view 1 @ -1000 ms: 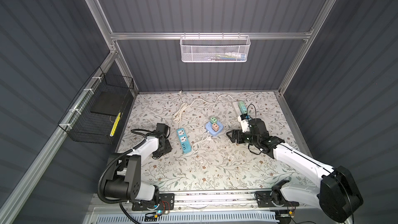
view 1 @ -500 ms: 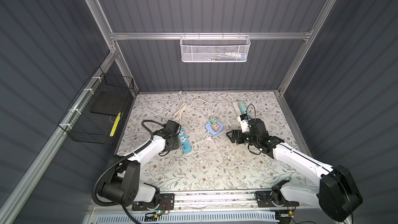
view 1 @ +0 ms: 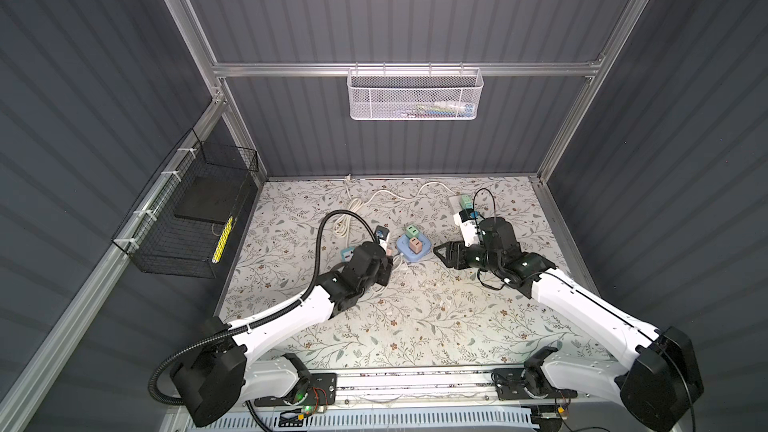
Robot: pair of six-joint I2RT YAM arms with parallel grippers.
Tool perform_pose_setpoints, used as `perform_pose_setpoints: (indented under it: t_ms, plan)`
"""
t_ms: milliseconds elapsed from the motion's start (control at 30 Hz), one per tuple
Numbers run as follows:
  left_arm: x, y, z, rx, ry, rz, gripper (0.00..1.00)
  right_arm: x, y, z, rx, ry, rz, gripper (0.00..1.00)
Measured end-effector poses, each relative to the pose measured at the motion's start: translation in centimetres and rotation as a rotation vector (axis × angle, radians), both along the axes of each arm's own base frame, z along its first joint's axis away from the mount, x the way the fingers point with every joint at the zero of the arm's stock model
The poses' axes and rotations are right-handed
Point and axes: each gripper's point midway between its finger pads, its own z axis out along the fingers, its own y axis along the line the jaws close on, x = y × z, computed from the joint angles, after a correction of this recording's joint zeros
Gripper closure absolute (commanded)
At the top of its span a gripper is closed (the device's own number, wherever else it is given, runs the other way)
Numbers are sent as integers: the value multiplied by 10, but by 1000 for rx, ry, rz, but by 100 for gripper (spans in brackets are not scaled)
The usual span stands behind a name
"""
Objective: Insert the plug
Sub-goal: 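Lift the pink adapter with the left gripper toward the blue cube, then pass the pink adapter from the left gripper into the right gripper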
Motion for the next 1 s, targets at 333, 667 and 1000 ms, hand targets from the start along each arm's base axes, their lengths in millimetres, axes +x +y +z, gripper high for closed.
perform_pose_setpoints:
  t_ms: [333, 667, 1000]
  plan:
    - [-18, -46, 22, -105, -133, -210, 91, -17, 23, 17, 68, 49, 138, 54]
    - [-27, -55, 23, -102, -139, -277, 93, -29, 65, 18, 88, 97, 274, 48]
    - [-31, -53, 28, -104, -141, -291, 93, -28, 88, -1, 82, 156, 319, 55]
